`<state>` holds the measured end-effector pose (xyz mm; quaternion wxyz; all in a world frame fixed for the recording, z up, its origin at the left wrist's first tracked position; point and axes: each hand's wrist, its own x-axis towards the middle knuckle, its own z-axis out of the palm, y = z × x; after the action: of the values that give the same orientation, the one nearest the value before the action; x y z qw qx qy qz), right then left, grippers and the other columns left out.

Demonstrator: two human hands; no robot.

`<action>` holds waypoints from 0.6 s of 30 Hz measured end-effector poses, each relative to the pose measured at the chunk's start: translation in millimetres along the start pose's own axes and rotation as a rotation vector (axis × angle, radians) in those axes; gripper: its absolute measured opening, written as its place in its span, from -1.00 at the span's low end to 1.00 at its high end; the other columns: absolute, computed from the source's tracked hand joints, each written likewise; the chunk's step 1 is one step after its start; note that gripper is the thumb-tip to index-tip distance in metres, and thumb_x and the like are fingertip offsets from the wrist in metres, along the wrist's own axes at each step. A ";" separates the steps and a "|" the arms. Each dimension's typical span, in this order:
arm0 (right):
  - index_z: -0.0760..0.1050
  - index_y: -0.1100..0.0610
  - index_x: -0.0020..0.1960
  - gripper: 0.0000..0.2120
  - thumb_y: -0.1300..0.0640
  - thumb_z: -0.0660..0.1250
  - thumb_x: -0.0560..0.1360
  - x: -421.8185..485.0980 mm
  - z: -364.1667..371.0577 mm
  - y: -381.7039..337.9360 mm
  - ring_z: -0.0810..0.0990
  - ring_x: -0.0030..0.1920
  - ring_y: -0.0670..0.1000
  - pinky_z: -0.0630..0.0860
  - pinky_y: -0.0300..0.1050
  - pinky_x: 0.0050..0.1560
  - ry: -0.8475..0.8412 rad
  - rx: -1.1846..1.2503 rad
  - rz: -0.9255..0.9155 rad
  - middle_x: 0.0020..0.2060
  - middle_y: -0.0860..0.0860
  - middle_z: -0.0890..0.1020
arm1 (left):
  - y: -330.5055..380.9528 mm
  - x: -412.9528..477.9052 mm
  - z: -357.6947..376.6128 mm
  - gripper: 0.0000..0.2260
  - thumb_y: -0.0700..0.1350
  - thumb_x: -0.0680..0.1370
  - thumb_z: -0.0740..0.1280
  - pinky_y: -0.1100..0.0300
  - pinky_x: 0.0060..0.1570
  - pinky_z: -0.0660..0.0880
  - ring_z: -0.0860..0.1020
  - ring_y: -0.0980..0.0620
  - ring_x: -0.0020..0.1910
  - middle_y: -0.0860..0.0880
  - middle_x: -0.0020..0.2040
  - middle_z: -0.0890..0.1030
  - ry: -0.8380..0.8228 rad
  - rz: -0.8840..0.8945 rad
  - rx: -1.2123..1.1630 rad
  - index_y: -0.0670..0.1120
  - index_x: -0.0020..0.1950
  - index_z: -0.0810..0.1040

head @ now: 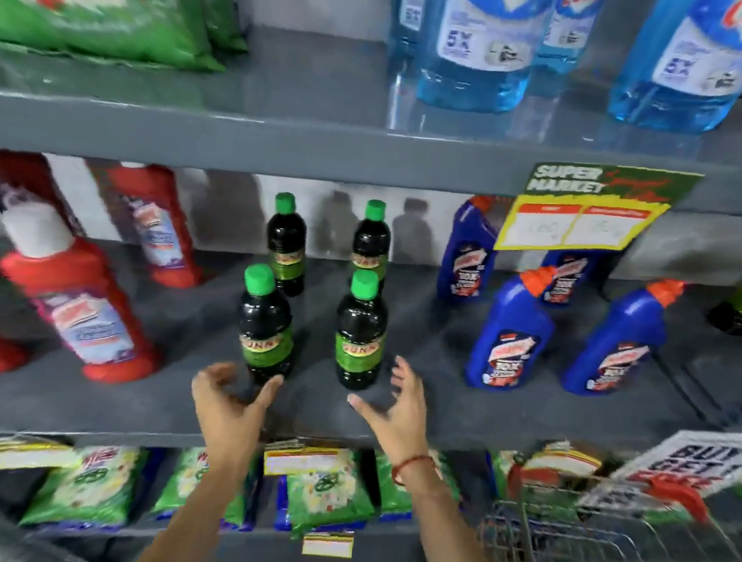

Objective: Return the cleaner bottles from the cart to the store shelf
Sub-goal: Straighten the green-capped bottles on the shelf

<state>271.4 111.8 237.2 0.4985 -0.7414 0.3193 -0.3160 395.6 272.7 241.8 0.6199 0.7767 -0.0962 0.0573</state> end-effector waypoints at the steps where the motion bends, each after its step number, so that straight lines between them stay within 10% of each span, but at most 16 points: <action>1: 0.26 0.21 0.36 -0.13 0.11 0.60 0.16 5.7 4.2 -1.2 0.47 0.19 0.08 0.40 -0.09 0.26 -0.005 -0.025 0.015 0.20 0.15 0.44 | -3.2 7.2 2.7 -0.41 -0.06 0.26 0.58 0.17 0.11 0.42 0.48 0.03 0.07 -0.14 0.11 0.45 -0.052 -0.019 0.034 -0.12 0.17 0.39; 4: 0.27 0.26 0.34 -0.11 0.07 0.60 0.14 18.5 17.4 -10.0 0.44 0.26 0.14 0.28 -0.26 0.20 0.010 -0.104 0.012 0.22 0.23 0.47 | -5.5 25.9 4.6 -0.14 -0.06 0.23 0.60 -0.01 0.31 0.39 0.41 -0.07 0.28 -0.17 0.33 0.39 -0.246 -0.042 0.096 -0.16 0.40 0.23; 18: 0.35 0.23 0.23 -0.27 0.10 0.59 0.17 19.6 25.6 -14.9 0.49 0.19 0.16 0.39 -0.11 0.16 0.080 -0.196 0.015 0.17 0.21 0.52 | 0.2 39.8 -2.2 -0.40 -0.09 0.25 0.58 0.21 0.07 0.43 0.55 -0.03 0.15 -0.09 0.16 0.62 -0.395 0.004 0.080 -0.11 0.23 0.45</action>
<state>305.6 114.5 246.4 0.4128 -0.7710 0.3737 -0.3089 434.4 271.7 250.7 0.5577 0.7965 -0.2150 -0.0910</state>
